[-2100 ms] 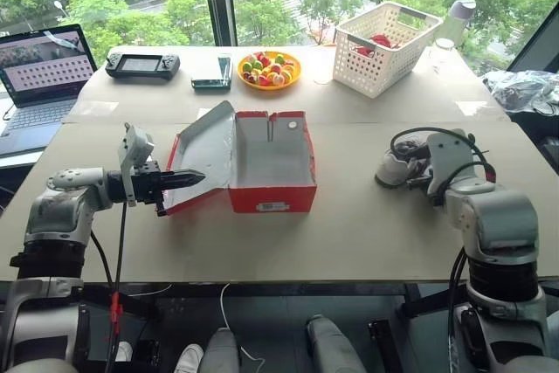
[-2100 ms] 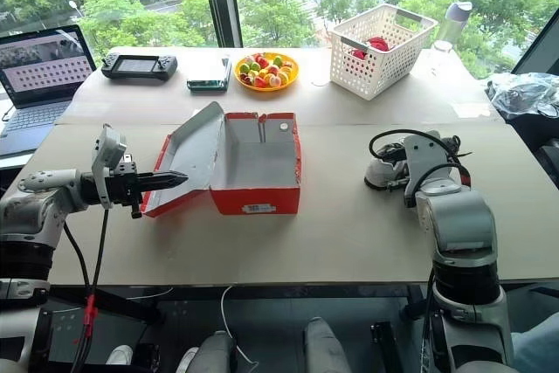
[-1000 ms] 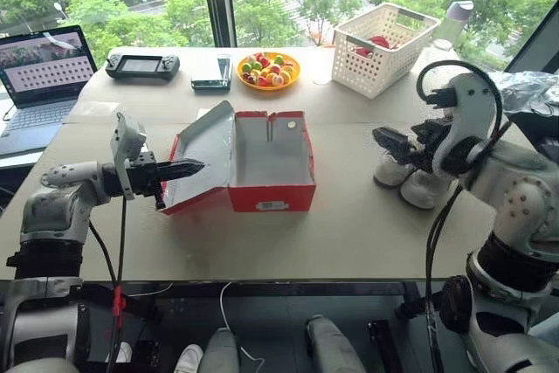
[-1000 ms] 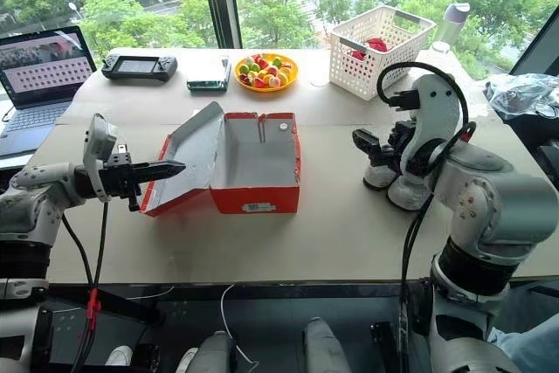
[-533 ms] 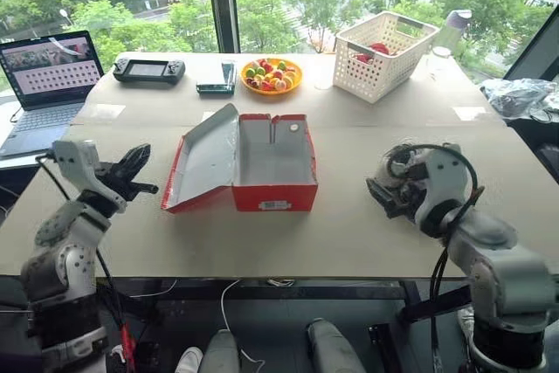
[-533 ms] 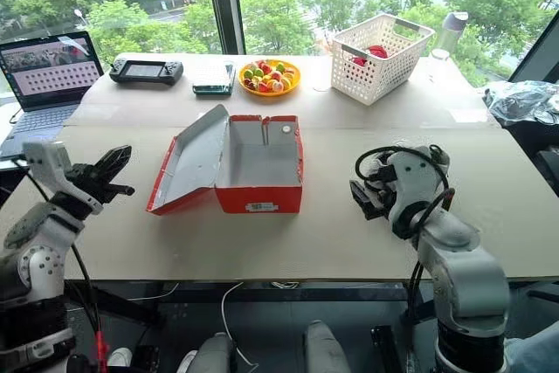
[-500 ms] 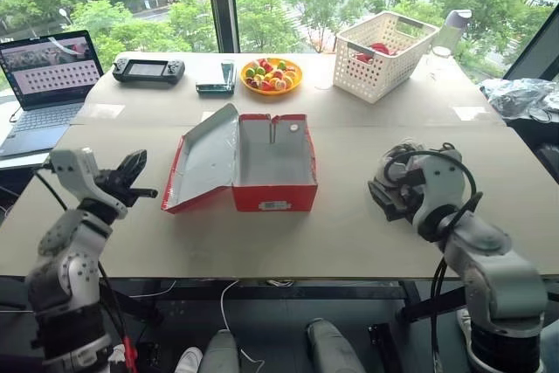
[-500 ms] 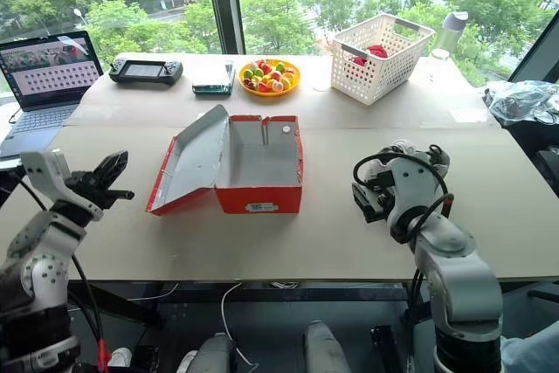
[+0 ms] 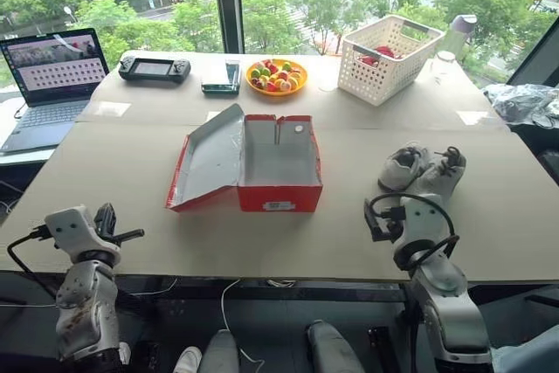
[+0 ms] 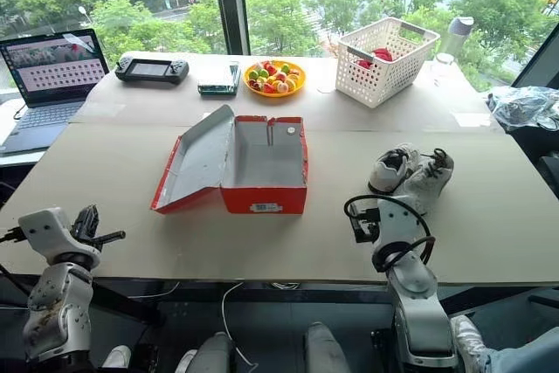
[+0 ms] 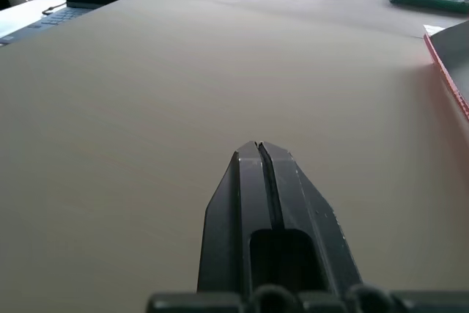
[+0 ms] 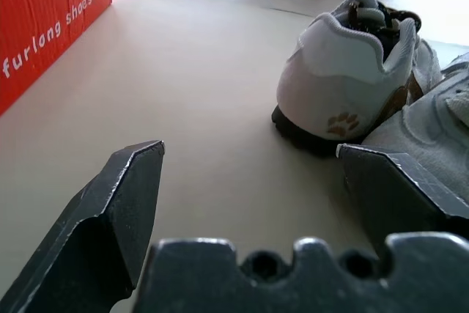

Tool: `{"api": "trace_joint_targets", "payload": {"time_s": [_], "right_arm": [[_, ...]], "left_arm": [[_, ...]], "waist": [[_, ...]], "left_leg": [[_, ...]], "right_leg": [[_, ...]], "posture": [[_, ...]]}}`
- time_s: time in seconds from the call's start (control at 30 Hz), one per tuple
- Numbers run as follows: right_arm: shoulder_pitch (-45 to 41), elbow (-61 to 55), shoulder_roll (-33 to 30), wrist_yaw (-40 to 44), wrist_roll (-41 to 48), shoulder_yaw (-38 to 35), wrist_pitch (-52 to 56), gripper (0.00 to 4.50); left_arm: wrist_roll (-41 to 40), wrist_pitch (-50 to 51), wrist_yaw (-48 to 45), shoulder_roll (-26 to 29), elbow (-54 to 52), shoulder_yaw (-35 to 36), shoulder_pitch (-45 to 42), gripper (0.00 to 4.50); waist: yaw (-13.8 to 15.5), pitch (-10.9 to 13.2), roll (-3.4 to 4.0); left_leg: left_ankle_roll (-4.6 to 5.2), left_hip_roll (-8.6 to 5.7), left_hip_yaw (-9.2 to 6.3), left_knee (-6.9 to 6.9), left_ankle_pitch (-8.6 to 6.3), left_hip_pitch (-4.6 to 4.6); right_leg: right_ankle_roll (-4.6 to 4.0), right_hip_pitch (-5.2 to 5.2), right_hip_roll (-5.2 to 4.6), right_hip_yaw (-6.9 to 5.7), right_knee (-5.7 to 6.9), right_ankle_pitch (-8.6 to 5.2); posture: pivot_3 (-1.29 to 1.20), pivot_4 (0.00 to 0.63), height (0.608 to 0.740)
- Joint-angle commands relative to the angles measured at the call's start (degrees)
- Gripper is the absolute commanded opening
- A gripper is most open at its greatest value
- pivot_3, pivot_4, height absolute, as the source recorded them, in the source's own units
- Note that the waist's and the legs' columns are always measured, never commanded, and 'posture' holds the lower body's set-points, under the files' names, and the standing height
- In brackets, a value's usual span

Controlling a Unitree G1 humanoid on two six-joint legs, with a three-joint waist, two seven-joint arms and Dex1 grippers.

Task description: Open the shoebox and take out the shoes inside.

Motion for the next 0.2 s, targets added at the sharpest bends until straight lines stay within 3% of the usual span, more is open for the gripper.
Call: {"api": "trace_joint_targets", "payload": {"time_s": [0.03,0.2], "right_arm": [[1.3,1.3,-0.4,1.2,0.2,-0.5,-2.7,4.47],[1.7,2.0,-0.4,1.4,0.1,-0.8,-3.5,4.47]], "left_arm": [[-1.4,-2.1,-1.6,0.3,-0.4,-0.9,-0.4,0.00],[-2.2,-2.7,-1.7,0.3,-0.2,-1.4,-0.4,0.00]], "waist": [[0.1,0.0,0.00],[0.1,0.0,-0.02]], "left_leg": [[-0.15,0.00,0.00,-0.01,-0.09,0.01],[-0.32,0.00,0.00,0.00,-0.20,0.01]], "right_leg": [[-0.01,-0.01,0.00,0.00,0.00,0.00],[0.00,0.01,0.00,0.01,-0.03,0.00]], "posture": [[0.00,0.150,0.740],[0.00,0.150,0.740]]}}
